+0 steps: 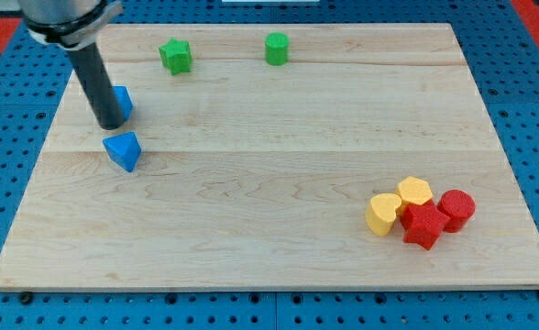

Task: Slightly move blue cube upwards

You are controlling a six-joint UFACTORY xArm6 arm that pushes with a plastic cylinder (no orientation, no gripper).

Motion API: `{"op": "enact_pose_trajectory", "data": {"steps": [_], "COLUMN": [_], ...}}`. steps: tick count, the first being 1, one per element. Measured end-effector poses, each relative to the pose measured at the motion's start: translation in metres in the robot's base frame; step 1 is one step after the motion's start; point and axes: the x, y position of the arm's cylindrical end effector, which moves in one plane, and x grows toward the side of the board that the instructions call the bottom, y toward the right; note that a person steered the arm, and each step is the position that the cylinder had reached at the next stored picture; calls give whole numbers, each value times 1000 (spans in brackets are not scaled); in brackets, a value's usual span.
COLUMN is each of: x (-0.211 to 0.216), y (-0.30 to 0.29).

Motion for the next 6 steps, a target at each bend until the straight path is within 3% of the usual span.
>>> {"op": "enact_pose_trajectory", "data": {"steps": [2, 4, 6], "x": [-2, -25, -25], "y": [-35, 46, 7]}}
